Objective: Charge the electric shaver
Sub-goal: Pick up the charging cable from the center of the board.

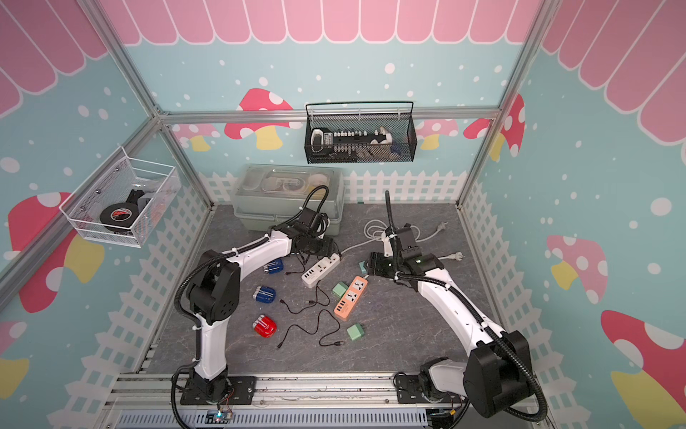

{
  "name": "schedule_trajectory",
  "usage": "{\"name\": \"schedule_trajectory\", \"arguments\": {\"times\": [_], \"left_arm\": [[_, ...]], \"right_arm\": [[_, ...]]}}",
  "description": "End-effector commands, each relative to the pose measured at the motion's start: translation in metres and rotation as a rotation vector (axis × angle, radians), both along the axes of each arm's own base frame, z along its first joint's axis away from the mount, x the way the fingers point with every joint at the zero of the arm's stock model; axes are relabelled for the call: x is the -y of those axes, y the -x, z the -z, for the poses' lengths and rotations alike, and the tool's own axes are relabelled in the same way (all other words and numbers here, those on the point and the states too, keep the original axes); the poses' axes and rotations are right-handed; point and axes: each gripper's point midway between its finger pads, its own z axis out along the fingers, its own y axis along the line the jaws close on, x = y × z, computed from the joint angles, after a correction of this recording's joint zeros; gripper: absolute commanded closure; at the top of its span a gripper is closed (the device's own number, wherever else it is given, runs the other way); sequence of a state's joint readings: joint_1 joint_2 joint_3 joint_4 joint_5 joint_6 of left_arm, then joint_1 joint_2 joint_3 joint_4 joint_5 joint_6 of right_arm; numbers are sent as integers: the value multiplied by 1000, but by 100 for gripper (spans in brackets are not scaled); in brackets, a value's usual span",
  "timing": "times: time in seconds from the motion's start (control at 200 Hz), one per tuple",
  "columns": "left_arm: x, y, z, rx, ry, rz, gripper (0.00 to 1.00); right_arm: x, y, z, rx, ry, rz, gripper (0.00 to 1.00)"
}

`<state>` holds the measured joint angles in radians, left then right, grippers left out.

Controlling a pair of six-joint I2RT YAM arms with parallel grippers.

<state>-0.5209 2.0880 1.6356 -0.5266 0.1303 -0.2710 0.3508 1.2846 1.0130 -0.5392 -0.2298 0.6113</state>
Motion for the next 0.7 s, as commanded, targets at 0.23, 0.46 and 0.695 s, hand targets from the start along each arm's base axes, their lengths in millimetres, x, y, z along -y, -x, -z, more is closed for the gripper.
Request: {"name": "schedule_trajectory", "arguments": {"times": [0.23, 0.46, 0.695], "left_arm": [[16, -15, 15, -49, 101, 43, 46], [23, -17, 11, -35, 134, 55, 71], [26, -11, -26, 17, 189, 71, 100]], "right_arm": [[-6, 2, -1, -27, -33, -7, 42], [-8, 1, 3, -47, -44, 2, 47], [-11, -3, 1, -55, -72, 23, 49]]}}
